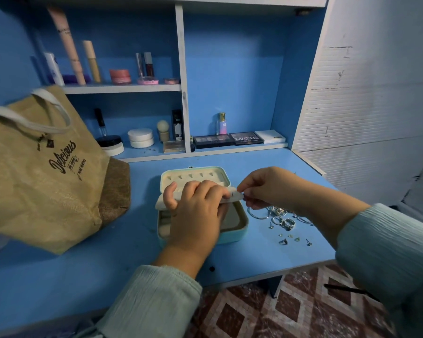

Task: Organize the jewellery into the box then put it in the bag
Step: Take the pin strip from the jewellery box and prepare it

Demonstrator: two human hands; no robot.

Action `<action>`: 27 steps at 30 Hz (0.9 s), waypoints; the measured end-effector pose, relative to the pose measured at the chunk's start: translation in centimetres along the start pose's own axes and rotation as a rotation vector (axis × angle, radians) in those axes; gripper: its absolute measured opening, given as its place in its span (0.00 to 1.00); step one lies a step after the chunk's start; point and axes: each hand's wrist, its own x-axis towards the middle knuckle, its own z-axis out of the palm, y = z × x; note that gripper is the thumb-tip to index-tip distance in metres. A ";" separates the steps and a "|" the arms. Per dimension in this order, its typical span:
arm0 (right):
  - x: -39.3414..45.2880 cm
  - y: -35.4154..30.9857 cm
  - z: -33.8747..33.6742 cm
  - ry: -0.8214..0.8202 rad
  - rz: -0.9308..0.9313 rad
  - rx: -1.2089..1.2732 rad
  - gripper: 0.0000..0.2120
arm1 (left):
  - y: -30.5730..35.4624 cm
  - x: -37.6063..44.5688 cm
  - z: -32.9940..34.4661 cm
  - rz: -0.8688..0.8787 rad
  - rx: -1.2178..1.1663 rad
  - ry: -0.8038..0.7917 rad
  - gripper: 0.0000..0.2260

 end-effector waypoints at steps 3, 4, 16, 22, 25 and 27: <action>-0.2 0.2 0.5 0.011 0.026 0.111 0.07 | -0.1 -0.1 -0.2 0.010 0.012 -0.011 0.02; -0.3 0.2 0.6 0.023 0.041 0.143 0.07 | -0.1 -0.1 -0.3 0.011 0.023 -0.015 0.04; -1.4 1.4 -0.2 0.064 0.100 0.262 0.06 | 1.2 0.1 -1.5 0.051 0.050 -0.095 0.06; -3.0 3.9 -3.5 0.161 0.080 -0.070 0.04 | 3.3 0.3 -1.0 0.105 -0.016 -0.139 0.05; -4.1 5.7 -5.6 0.195 0.099 -0.261 0.06 | 5.1 0.6 -0.4 0.159 -0.048 -0.184 0.05; -4.9 6.8 -6.9 0.208 0.118 -0.344 0.06 | 6.6 0.8 0.2 0.202 -0.098 -0.208 0.05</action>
